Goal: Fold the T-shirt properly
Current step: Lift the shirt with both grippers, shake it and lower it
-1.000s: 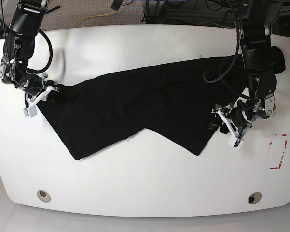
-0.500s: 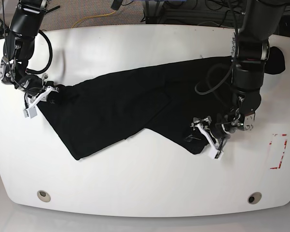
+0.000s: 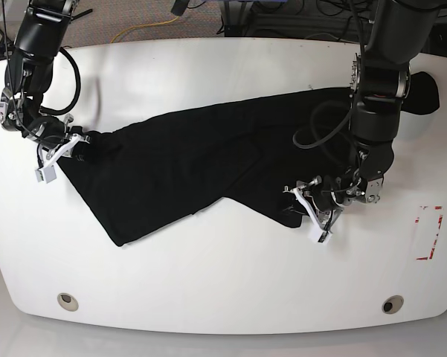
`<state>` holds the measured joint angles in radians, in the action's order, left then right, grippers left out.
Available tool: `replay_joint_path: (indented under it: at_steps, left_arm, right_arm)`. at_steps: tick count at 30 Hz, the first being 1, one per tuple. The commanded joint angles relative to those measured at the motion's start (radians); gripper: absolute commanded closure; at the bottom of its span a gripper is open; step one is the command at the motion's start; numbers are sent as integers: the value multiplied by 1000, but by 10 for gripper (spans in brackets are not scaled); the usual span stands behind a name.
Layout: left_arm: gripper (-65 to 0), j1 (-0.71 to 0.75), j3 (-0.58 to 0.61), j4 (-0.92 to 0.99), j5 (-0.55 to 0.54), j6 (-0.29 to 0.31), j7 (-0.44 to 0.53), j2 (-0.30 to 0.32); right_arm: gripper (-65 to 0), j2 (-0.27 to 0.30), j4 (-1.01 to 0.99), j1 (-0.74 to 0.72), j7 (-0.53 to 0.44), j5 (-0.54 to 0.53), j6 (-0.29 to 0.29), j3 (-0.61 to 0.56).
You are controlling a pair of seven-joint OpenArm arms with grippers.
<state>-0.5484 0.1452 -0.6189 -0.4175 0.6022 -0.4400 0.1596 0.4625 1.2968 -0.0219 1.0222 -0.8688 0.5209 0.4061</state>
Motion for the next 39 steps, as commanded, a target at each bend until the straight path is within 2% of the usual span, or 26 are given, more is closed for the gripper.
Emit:
replay_joint_path:
  at_steps: [1, 5, 9, 12, 15, 18, 26, 29, 32, 34, 39]
  left_arm:
    - [-147, -5, 3, -3, 32, -8, -66, 47]
    - [0, 31, 3, -5, 30, -11, -29, 56]
    - [-6, 34, -2, -9, 24, -11, -21, 87]
    - [-1, 57, -45, -85, 24, -11, -27, 91]
    - [-1, 115, -137, -240, 32, -11, -102, 120]
    - [-1, 146, -203, -401, 32, -11, -181, 123]
    - [-1, 170, -324, -717, 33, -11, -346, 127]
    - [-1, 167, -362, -816, 33, -11, -395, 151]
    - [-1, 150, -387, -909, 29, -11, -434, 165]
    - [-1, 118, -401, -974, 29, -11, -461, 186]
    - [-1, 17, -402, -1067, 27, -9, -521, 245]
  right_arm:
    - [0, 23, 19, -17, -18, -19, 5, 7]
    - [0, 23, 19, -22, -18, -19, 5, 6]
    - [0, 25, 19, -46, -23, -19, 5, 3]
    - [0, 26, 17, -74, -33, 9, 5, 1]
    - [0, 25, 22, -120, -35, 70, 9, 1]
    - [0, 25, 19, -172, -35, 115, 14, 1]
    - [0, 29, 17, -316, -32, 122, 14, -2]
    - [0, 29, 17, -376, -30, 122, 14, -3]
    - [0, 38, 17, -456, -30, 122, 14, -60]
    - [0, 68, 17, -507, -30, 121, 14, -111]
    - [0, 75, 17, -649, -32, 121, 14, -174]
